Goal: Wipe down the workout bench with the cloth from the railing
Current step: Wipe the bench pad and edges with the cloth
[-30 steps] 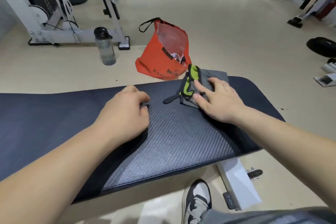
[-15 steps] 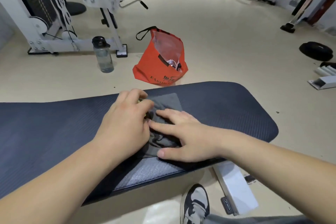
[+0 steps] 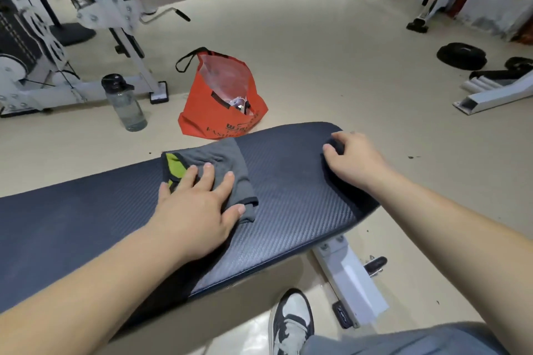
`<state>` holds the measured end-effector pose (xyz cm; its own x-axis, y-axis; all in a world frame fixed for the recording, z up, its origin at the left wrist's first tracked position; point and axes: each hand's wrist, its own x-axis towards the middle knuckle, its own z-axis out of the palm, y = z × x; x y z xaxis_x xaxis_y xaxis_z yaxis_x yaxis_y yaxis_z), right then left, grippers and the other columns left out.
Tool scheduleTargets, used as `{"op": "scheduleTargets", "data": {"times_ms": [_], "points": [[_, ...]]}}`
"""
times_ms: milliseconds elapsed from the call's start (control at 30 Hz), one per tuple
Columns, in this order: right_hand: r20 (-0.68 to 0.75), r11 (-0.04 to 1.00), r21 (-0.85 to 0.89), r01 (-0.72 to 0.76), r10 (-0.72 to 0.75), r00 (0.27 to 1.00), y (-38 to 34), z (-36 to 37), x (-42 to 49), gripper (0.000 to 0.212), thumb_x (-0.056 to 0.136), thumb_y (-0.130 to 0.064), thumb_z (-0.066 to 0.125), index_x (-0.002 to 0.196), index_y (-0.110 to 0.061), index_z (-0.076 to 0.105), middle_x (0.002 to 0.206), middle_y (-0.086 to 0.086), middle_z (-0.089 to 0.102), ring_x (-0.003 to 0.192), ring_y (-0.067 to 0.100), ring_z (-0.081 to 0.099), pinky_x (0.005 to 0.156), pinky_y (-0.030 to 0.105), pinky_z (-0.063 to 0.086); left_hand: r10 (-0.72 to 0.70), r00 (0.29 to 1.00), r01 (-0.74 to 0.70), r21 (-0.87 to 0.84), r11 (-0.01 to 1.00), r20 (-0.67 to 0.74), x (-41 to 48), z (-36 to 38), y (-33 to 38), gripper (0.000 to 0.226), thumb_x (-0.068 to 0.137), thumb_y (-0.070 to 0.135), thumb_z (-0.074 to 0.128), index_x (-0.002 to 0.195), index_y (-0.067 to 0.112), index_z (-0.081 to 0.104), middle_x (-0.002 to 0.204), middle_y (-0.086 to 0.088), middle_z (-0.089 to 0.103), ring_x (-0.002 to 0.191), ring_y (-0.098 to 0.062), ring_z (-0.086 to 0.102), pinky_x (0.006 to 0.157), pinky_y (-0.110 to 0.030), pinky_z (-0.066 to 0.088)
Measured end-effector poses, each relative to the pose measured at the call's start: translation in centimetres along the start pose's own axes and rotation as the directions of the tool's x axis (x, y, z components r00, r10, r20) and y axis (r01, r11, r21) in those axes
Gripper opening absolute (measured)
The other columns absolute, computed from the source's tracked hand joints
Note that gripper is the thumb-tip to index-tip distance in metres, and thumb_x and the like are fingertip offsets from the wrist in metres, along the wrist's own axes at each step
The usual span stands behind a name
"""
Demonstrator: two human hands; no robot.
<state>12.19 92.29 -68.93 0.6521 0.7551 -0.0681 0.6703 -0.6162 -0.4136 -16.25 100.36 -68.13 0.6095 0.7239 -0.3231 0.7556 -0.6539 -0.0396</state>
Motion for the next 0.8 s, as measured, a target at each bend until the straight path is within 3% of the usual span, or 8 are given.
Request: {"op": "scheduleTargets", "data": {"times_ms": [100, 267, 367, 433, 600, 700, 800], "points": [[-0.008, 0.992, 0.089, -0.09, 0.091, 0.996, 2.2, -0.2, 0.4, 0.045, 0.098, -0.049, 0.047, 0.135, -0.026, 0.059, 0.138, 0.007, 0.06, 0.127, 0.031, 0.057, 0.103, 0.045, 0.049, 0.01, 1.0, -0.01, 0.001, 1.0, 0.003, 4.3, -1.4, 2.2, 0.074, 0.098, 0.066, 0.021, 0.161, 0.031, 0.005, 0.171, -0.01, 0.002, 0.157, -0.037, 0.001, 0.121, -0.062, 0.02], [-0.047, 0.918, 0.353, -0.182, 0.212, 0.976, 4.6, -0.7, 1.4, 0.055, 0.099, -0.049, 0.047, 0.143, -0.019, 0.057, 0.141, 0.006, 0.064, 0.131, 0.027, 0.057, 0.111, 0.037, 0.043, 0.053, 0.999, -0.053, -0.038, 0.998, 0.007, 10.1, -2.9, 8.2, 0.072, 0.1, 0.062, 0.023, 0.162, 0.031, 0.005, 0.172, -0.007, -0.005, 0.156, -0.036, -0.006, 0.123, -0.062, 0.008], [-0.135, 0.888, 0.433, -0.154, 0.233, 0.963, 5.2, -1.3, 2.0, 0.04, 0.099, -0.047, 0.042, 0.112, -0.017, 0.067, 0.109, 0.001, 0.069, 0.103, 0.027, 0.061, 0.091, 0.032, 0.045, 0.109, 0.994, -0.109, -0.067, 0.992, -0.005, 11.8, -3.4, 12.4, 0.069, 0.1, 0.057, 0.027, 0.161, 0.031, 0.011, 0.172, -0.002, -0.004, 0.157, -0.033, -0.007, 0.121, -0.065, 0.004], [-0.209, 0.897, 0.427, -0.114, 0.22, 0.953, 4.9, -1.8, 2.1, 0.032, 0.101, -0.044, 0.039, 0.091, -0.019, 0.058, 0.092, 0.001, 0.062, 0.089, 0.027, 0.054, 0.081, 0.033, 0.042, 0.189, 0.981, -0.192, -0.09, 0.977, -0.044, 11.7, -3.5, 14.8, 0.065, 0.099, 0.052, 0.03, 0.159, 0.032, 0.019, 0.172, 0.001, 0.001, 0.157, -0.031, -0.003, 0.121, -0.067, 0.005], [-0.319, 0.936, 0.352, 0.03, 0.09, 0.943, 2.6, -3.0, 1.1, 0.049, 0.104, -0.042, 0.036, 0.065, -0.013, 0.044, 0.062, 0.0, 0.048, 0.073, 0.03, 0.046, 0.066, 0.039, 0.037, 0.448, 0.862, -0.481, -0.106, 0.87, -0.236, 7.2, -0.9, 18.3, 0.053, 0.099, 0.046, 0.037, 0.151, 0.037, 0.037, 0.167, 0.007, 0.024, 0.155, -0.022, 0.013, 0.12, -0.063, 0.013], [-0.285, 0.958, 0.278, 0.072, 0.011, 0.958, 0.8, -3.0, -0.1, 0.056, 0.104, -0.045, 0.033, 0.064, -0.009, 0.045, 0.057, 0.003, 0.047, 0.064, 0.028, 0.044, 0.061, 0.038, 0.038, 0.514, 0.779, -0.565, -0.046, 0.824, -0.359, 4.6, 0.8, 17.3, 0.046, 0.101, 0.044, 0.042, 0.145, 0.036, 0.048, 0.159, 0.007, 0.039, 0.147, -0.02, 0.029, 0.116, -0.056, 0.028], [-0.219, 0.969, 0.195, 0.153, -0.109, 0.97, -1.3, -2.1, -1.5, 0.058, 0.105, -0.044, 0.037, 0.056, -0.013, 0.035, 0.05, 0.0, 0.035, 0.053, 0.021, 0.036, 0.053, 0.037, 0.029, 0.56, 0.702, -0.61, 0.034, 0.792, -0.441, 2.0, 1.9, 14.1, 0.035, 0.098, 0.039, 0.05, 0.132, 0.033, 0.058, 0.143, 0.002, 0.054, 0.13, -0.025, 0.048, 0.1, -0.048, 0.045]]}}
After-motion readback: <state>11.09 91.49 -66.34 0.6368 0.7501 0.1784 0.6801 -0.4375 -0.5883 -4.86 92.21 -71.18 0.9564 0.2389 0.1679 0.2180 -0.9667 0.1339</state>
